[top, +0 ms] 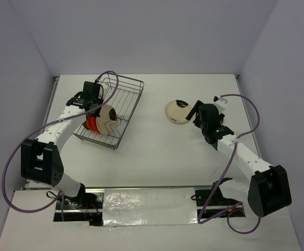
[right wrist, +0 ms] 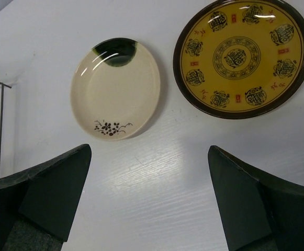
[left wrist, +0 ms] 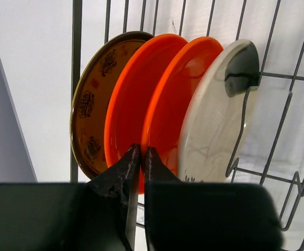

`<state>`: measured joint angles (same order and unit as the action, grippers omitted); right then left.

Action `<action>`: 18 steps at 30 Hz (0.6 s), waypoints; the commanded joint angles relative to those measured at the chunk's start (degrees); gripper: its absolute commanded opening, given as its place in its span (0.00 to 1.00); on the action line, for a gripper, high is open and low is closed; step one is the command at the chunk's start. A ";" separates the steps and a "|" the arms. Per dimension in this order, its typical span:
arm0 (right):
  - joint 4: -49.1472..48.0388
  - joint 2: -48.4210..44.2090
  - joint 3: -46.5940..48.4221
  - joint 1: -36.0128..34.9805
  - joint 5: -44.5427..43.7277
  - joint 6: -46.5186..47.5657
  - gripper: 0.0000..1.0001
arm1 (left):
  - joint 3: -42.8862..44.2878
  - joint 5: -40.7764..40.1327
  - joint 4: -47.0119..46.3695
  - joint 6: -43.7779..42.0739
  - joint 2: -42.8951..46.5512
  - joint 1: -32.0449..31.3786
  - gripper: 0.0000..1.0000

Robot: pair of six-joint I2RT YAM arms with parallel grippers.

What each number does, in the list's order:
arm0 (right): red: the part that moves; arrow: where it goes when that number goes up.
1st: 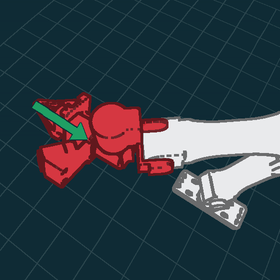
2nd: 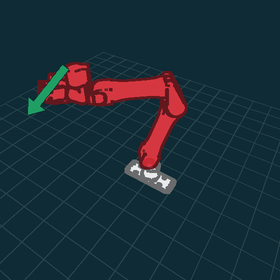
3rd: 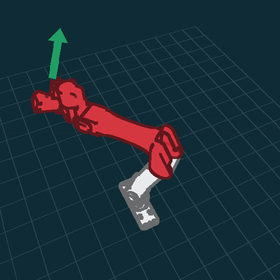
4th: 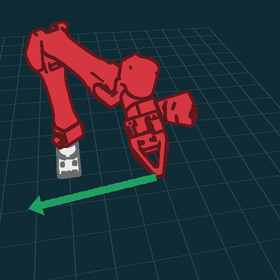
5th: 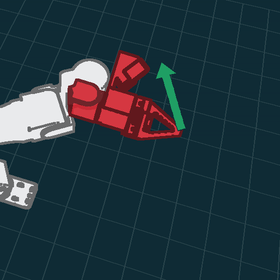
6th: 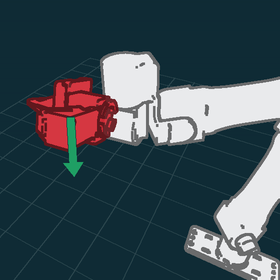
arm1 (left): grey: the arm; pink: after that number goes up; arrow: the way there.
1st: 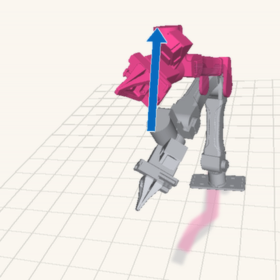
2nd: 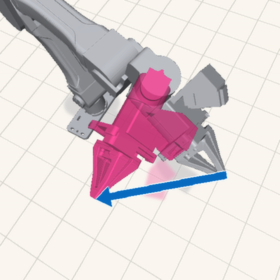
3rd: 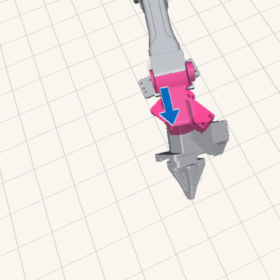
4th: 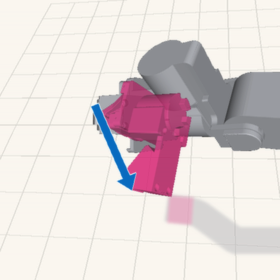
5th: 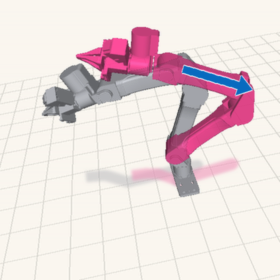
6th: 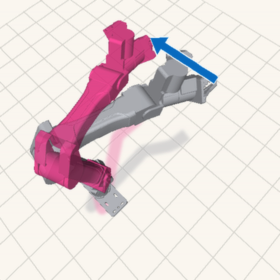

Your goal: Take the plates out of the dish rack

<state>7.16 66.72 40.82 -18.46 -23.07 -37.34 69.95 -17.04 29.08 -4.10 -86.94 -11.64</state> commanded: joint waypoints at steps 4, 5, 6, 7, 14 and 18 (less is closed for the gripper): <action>-0.13 -5.54 0.31 -0.79 -0.13 1.13 1.00 | 2.19 -0.36 0.27 0.32 -0.08 0.83 0.00; 0.05 -6.24 0.31 -0.70 0.04 1.13 1.00 | 2.73 -1.50 0.54 -0.12 0.71 0.83 0.00; 0.22 -7.47 0.31 -0.79 0.13 1.13 1.00 | 3.52 -2.03 0.89 -1.51 1.24 0.83 0.00; 0.22 -8.09 0.31 -0.96 0.48 1.13 1.00 | 5.26 -2.64 1.67 -2.40 1.76 0.83 0.00; -2.83 -11.17 1.63 -2.63 7.40 3.41 1.00 | 13.18 -1.34 5.71 -7.41 10.37 0.83 0.00; -15.83 -8.89 1.63 -6.06 23.99 8.24 1.00 | 15.91 6.01 7.22 -5.58 14.59 0.83 0.00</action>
<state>3.03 56.90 40.84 -21.85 -12.32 -33.65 82.70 -17.39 35.77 -10.09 -76.69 -10.68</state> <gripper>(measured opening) 0.998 0.098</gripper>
